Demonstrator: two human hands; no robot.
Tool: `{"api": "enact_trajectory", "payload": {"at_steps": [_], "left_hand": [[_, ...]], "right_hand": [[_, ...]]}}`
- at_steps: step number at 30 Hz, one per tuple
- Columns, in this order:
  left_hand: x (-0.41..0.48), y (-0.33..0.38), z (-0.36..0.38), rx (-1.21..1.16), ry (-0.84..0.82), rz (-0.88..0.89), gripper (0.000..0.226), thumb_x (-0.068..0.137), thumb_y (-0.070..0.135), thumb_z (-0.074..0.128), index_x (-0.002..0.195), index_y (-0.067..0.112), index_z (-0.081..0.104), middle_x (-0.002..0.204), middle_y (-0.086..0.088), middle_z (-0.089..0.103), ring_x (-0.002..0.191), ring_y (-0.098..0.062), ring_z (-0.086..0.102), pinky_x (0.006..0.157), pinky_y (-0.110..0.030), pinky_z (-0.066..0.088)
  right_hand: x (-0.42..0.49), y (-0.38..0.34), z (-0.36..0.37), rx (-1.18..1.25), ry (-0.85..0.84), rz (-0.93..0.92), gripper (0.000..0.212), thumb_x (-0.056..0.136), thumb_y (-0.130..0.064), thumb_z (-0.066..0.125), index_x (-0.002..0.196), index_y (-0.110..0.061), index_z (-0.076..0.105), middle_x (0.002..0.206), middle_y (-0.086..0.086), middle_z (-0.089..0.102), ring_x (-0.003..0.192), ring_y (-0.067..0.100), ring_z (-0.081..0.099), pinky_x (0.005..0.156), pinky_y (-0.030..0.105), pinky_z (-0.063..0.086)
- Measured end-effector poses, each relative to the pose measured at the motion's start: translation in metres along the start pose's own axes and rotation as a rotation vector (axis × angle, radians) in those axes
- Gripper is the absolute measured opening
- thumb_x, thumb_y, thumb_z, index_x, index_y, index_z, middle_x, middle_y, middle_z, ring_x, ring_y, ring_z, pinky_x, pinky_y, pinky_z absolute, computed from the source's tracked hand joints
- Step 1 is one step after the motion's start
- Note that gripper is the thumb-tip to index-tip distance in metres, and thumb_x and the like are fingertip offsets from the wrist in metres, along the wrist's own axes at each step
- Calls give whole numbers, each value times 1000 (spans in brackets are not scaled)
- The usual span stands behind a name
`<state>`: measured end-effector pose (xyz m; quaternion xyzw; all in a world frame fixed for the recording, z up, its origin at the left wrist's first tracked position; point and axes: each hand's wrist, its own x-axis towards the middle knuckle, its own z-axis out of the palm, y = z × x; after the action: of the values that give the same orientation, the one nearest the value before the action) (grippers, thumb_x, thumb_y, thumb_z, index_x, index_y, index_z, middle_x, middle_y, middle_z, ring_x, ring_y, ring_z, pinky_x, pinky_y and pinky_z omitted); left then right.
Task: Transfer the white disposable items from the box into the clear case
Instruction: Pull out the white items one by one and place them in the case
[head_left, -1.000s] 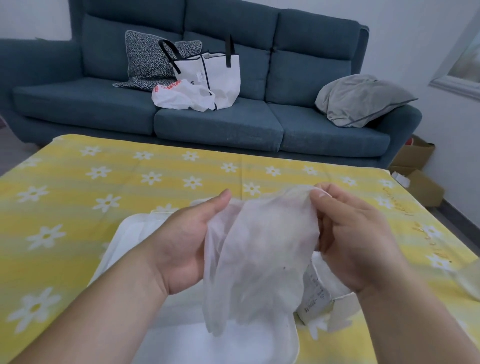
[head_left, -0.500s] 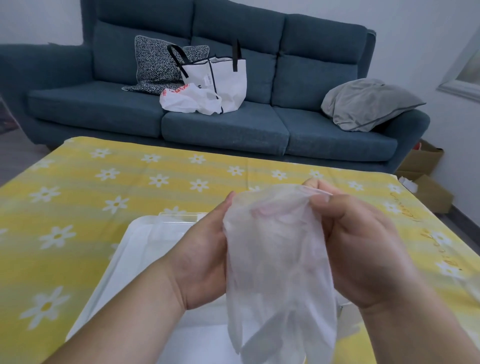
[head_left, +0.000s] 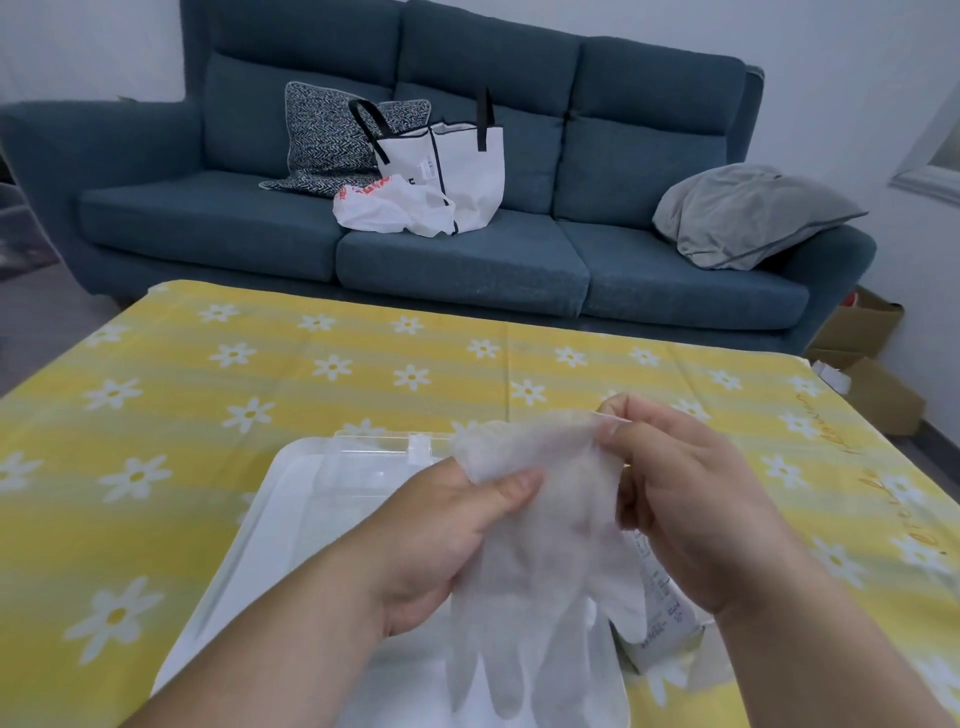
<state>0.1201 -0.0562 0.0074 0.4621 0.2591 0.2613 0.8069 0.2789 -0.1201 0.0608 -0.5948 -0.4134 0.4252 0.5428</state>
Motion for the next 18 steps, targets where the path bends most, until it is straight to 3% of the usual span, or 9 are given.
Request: {"api": "enact_trajectory", "payload": {"at_steps": [3, 6, 8, 11, 13, 16, 18], "left_hand": [[-2, -1, 2, 126, 116, 25, 27, 103, 25, 48, 117, 20, 70, 114, 3, 76, 110, -15, 70, 96, -36, 54], [-6, 1, 1, 380, 134, 118, 26, 100, 44, 52, 117, 34, 70, 120, 19, 71, 116, 0, 63, 105, -30, 46], [-7, 3, 1, 523, 135, 164, 27, 96, 49, 51, 110, 38, 72, 116, 14, 73, 112, -5, 65, 103, -32, 49], [-9, 12, 3, 624, 80, 262, 25, 104, 24, 50, 113, 25, 73, 109, 7, 76, 105, -10, 70, 97, -35, 53], [-9, 17, 2, 633, 73, 314, 22, 101, 13, 56, 113, 19, 73, 108, 4, 77, 103, -13, 71, 94, -38, 55], [-10, 23, -1, 657, 112, 437, 22, 92, 12, 70, 111, 22, 72, 107, 6, 76, 101, -13, 71, 87, -34, 57], [-12, 26, -1, 677, 126, 499, 27, 89, 12, 72, 112, 27, 71, 105, 6, 75, 98, -13, 71, 85, -35, 58]], "right_hand": [[2, 3, -4, -200, 78, -51, 21, 91, -1, 54, 70, -3, 52, 58, 12, 55, 49, 24, 50, 47, 34, 46], [5, 7, -9, -574, 217, -97, 11, 83, -10, 61, 73, -13, 60, 66, 11, 67, 60, 35, 59, 64, 50, 54], [5, 7, -10, -607, 225, -124, 15, 80, -8, 63, 77, -22, 64, 75, 4, 69, 71, 25, 63, 65, 40, 51], [2, 3, -9, -569, 75, -222, 41, 76, -6, 64, 106, -34, 66, 106, -18, 69, 105, -4, 61, 89, 23, 46], [-1, -1, -7, -555, -93, -262, 57, 70, -17, 65, 123, -37, 61, 121, -24, 65, 120, -8, 54, 99, 23, 42], [-2, -1, -4, -544, -194, -263, 60, 71, -25, 69, 129, -34, 61, 116, -17, 70, 113, -3, 62, 95, 26, 48], [-1, -2, 0, -535, -204, -249, 39, 76, -27, 69, 114, -32, 71, 99, -3, 76, 95, 14, 71, 83, 42, 56]]}}
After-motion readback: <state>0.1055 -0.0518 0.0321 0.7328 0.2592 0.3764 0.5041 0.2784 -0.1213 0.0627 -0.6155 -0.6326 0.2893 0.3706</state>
